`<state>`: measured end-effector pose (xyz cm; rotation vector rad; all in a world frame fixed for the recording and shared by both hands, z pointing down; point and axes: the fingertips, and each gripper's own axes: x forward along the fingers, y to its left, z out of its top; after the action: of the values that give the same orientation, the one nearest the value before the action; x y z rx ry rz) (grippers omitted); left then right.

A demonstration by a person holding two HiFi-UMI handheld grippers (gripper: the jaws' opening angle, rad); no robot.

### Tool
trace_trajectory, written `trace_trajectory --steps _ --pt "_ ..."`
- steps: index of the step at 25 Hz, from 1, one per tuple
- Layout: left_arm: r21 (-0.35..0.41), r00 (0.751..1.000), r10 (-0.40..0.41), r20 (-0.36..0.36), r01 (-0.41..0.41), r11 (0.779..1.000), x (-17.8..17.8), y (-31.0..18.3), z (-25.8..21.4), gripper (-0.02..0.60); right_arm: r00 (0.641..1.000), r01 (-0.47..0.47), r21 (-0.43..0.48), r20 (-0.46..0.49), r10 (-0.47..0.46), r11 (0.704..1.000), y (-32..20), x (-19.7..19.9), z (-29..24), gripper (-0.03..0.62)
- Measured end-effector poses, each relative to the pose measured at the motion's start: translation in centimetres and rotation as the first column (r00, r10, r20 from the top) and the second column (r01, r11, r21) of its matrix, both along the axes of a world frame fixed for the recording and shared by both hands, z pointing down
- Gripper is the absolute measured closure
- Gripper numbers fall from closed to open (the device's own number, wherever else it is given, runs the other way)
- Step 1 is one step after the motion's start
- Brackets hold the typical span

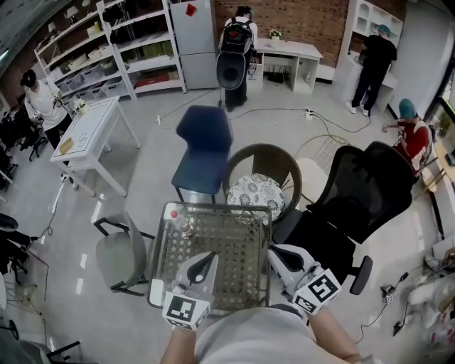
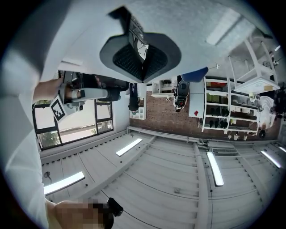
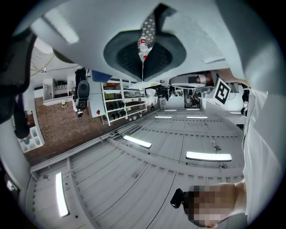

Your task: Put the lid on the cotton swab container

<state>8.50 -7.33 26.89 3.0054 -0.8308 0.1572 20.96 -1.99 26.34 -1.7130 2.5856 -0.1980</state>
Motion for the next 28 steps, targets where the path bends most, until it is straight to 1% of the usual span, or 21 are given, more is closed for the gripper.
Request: trace_trajectory --steps 7,12,17,21,28 --pt "-0.012 1.0 0.011 0.007 -0.011 1.0 0.2 0.2 0.2 0.572 0.999 -0.021 -0.026 -0.041 0.02 0.999 0.3 0.0 0.9 0.586" --pt "-0.02 1.0 0.011 0.009 -0.011 1.0 0.1 0.4 0.7 0.572 0.998 -0.029 -0.064 -0.061 0.025 0.998 0.6 -0.1 1.9 0.586" --pt "-0.034 1.0 0.001 0.015 -0.001 0.999 -0.4 0.3 1.4 0.574 0.999 -0.039 -0.066 -0.019 0.038 0.997 0.9 -0.2 1.9 0.586" --pt "-0.041 1.0 0.006 0.019 -0.006 0.999 -0.5 0.4 1.6 0.572 0.999 -0.045 -0.072 -0.033 0.043 0.996 1.1 -0.3 2.2 0.586" --pt "-0.048 1.0 0.005 0.019 -0.004 0.999 -0.4 0.3 2.1 0.572 0.998 -0.053 -0.087 -0.023 0.051 0.995 1.1 -0.2 2.8 0.586"
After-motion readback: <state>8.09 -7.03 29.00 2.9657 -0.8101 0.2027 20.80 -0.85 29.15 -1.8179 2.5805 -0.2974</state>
